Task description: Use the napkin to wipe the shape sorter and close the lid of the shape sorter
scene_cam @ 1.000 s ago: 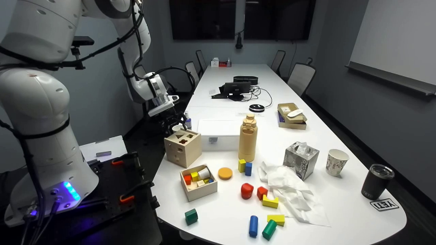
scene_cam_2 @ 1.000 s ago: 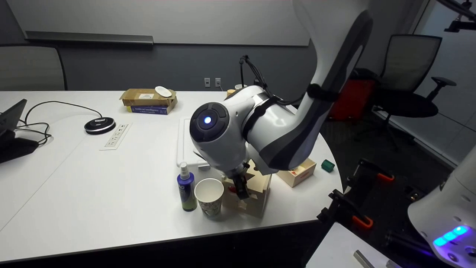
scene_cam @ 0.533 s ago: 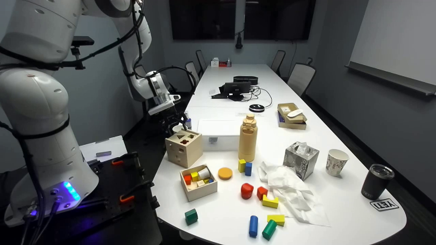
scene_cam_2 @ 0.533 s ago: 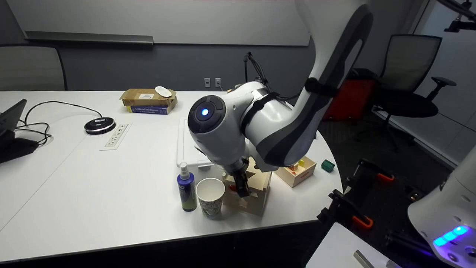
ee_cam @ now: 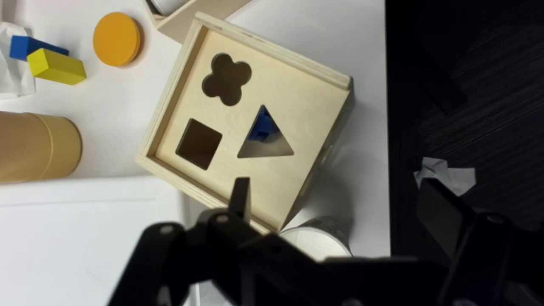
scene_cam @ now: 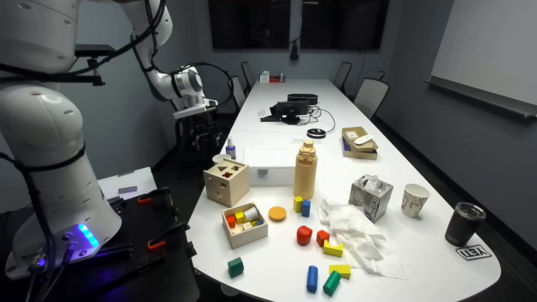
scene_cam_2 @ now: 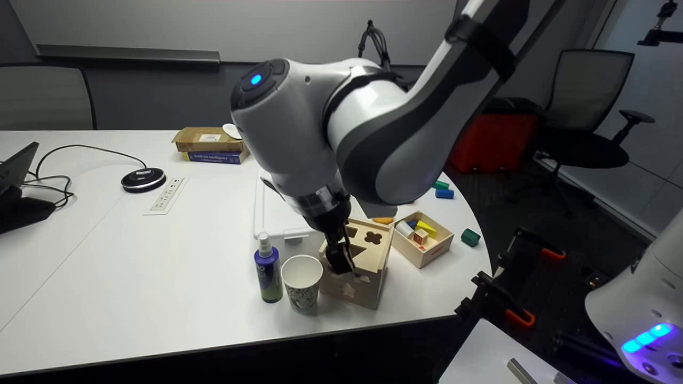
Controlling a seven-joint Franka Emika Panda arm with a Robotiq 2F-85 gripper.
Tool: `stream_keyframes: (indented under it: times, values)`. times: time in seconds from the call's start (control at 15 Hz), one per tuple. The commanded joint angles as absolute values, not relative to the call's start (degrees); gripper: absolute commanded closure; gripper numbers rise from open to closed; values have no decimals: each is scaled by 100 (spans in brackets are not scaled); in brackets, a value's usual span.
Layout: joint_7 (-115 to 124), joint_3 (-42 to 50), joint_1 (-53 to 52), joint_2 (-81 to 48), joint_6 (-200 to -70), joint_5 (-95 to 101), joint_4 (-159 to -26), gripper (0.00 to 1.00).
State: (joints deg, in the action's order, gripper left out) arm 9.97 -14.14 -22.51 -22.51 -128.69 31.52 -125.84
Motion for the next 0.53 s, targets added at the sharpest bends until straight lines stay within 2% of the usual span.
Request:
stream_keyframes:
  times: [0.0, 0.47]
  values:
    - [326, -1569, -2086, -1734, -12078, 2162, -12466, 0]
    - [254, -1475, -2029, -1602, -11093, 1836, -12035, 0]
